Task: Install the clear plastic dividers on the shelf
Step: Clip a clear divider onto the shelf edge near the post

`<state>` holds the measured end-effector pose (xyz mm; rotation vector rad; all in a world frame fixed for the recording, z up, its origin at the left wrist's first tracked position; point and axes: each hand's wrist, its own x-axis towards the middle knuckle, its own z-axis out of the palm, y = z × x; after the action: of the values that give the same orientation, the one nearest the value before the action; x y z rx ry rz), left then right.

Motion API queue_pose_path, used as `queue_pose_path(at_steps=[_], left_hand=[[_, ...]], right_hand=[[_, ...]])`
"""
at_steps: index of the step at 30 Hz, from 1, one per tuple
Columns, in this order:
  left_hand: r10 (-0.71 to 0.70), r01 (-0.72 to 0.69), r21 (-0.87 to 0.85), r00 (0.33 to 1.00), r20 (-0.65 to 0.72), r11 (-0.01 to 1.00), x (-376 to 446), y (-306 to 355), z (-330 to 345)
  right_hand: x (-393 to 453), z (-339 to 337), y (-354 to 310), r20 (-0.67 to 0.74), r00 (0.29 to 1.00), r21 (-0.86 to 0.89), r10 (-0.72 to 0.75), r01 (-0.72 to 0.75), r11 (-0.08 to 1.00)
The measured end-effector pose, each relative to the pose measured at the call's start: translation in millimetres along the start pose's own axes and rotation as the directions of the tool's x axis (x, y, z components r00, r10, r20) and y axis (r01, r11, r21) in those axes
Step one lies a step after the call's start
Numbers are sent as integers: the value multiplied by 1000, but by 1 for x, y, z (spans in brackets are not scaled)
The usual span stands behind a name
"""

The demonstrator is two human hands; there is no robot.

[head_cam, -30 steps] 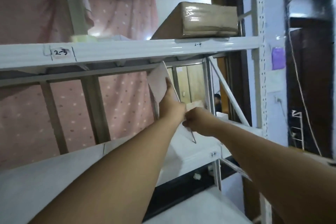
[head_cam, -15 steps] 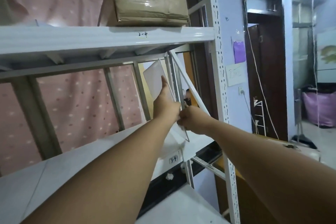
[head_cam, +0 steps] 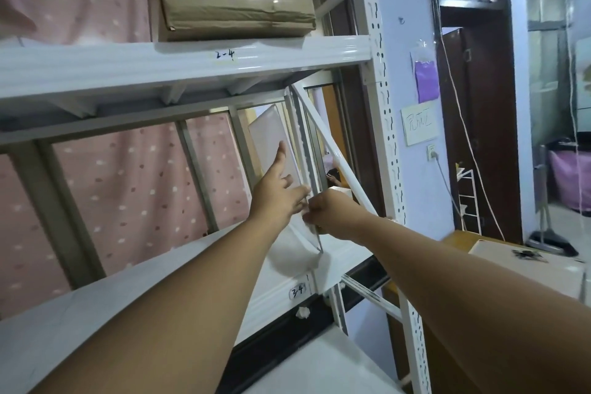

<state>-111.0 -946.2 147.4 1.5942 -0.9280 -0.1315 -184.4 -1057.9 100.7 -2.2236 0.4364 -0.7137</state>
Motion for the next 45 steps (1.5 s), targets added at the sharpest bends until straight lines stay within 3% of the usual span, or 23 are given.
queue_pose_path(at_steps=[7, 22, 45], left_hand=[[-1, 2, -70, 1000, 12, 998, 13, -14, 4], [19, -18, -103, 1000, 11, 995, 18, -16, 10], [31, -32, -57, 999, -19, 998, 14, -14, 14]], right_hand=[[5, -1, 7, 27, 999, 141, 34, -37, 989], [12, -5, 14, 12, 1000, 50, -15, 14, 999], [9, -4, 15, 2, 1000, 64, -12, 12, 998]])
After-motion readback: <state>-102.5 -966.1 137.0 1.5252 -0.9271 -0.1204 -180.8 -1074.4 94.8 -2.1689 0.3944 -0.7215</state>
